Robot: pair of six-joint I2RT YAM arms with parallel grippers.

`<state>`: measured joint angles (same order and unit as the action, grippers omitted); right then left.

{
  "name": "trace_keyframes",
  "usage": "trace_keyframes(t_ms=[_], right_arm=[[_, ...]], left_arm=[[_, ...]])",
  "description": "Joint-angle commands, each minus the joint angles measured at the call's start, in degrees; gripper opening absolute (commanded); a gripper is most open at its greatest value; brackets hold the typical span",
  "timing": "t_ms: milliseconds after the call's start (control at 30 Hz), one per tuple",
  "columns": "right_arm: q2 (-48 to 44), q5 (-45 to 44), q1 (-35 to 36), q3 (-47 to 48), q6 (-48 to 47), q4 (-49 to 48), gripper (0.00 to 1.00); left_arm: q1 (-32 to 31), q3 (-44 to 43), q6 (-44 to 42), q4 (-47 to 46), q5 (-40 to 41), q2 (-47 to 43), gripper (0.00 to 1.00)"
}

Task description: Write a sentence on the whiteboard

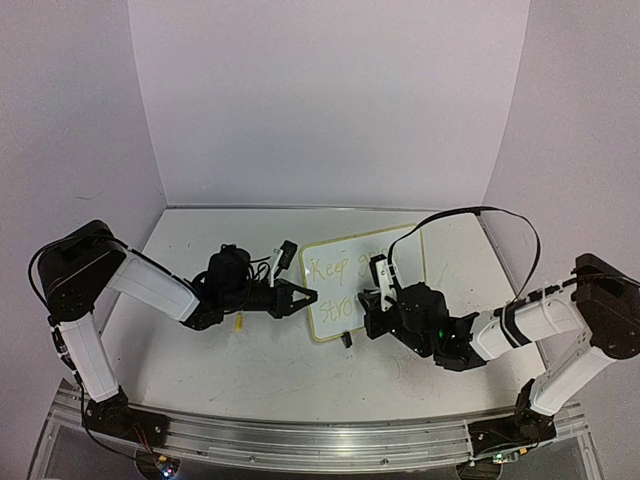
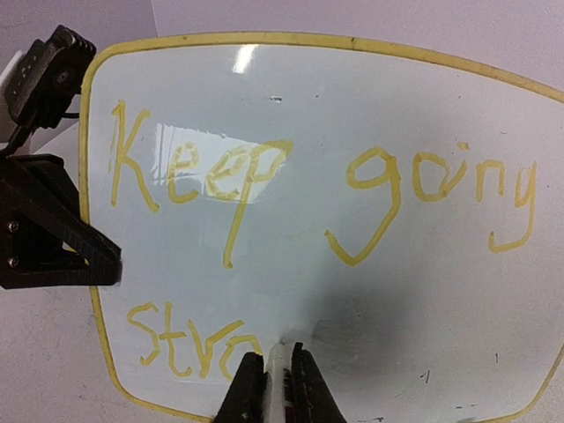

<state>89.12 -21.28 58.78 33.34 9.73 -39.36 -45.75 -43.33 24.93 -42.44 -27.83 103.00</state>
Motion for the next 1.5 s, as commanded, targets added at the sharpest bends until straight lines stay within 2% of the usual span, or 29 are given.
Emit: trace_keyframes(t_ms=[0, 267, 867, 1467], right_arm=[[0.7, -0.44, 0.05, 1.7, -0.8, -2.36, 0.0], [1.88, -1.44, 0.05, 2.45, -0.64, -1.5, 0.0], [3.04, -1.41, 1.77, -2.17, 7.22, 1.11, 0.0], [1.75, -3.91, 0.1, 2.38, 2.74, -1.02, 0.0]], left_arm=[[0.26, 0.7, -0.93, 0.86, 1.39, -2.45, 0.0], [0.28, 0.48, -0.93, 0.87, 1.24, -2.39, 0.0], [0.23, 0.02, -0.93, 0.9, 1.08, -2.01, 0.0], [0.24, 0.3, -0.81, 0.99, 0.99, -2.21, 0.0]])
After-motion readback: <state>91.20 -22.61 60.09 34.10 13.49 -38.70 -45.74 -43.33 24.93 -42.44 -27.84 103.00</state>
